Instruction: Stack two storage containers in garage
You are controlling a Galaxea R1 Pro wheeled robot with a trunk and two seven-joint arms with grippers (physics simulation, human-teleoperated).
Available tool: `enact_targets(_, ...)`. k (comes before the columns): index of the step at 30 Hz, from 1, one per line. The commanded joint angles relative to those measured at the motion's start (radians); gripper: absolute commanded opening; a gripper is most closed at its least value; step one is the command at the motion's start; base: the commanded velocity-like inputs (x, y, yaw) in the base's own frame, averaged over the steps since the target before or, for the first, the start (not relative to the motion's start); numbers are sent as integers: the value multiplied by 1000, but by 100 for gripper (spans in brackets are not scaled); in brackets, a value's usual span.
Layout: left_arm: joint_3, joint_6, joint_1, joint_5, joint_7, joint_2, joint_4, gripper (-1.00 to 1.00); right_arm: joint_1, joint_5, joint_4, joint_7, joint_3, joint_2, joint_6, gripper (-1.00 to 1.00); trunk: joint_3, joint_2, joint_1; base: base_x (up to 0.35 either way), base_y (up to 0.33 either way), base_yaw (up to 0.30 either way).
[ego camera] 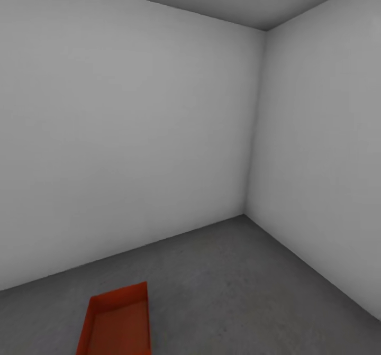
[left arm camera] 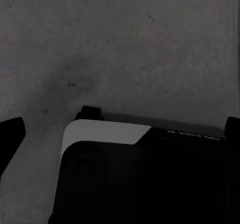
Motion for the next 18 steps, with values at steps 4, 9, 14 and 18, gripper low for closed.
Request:
enact_targets(4, -9, 0, -1, 8, 3, 0, 0, 100, -2, -5, 3, -3, 7, 0, -5, 100, -1, -1, 0, 0, 0, -282)
enact_targets(9, -9, 0, -1, 8, 3, 0, 0, 100, -2, -6, 3, -3, 4, -10, -5, 100, -1, -1, 0, 0, 0, -282)
enact_targets(14, -9, 0, -1, 8, 3, 0, 0, 100, -2, -7, 3, -3, 4, -13, -5, 100, -1, -1, 0, 0, 0, -282)
enact_targets(18, -10, 0, -1, 7, 2, -1, 0, 100, -2, -7, 3, -2, 4, -14, -5, 100, -1, -1, 0, 0, 0, -282)
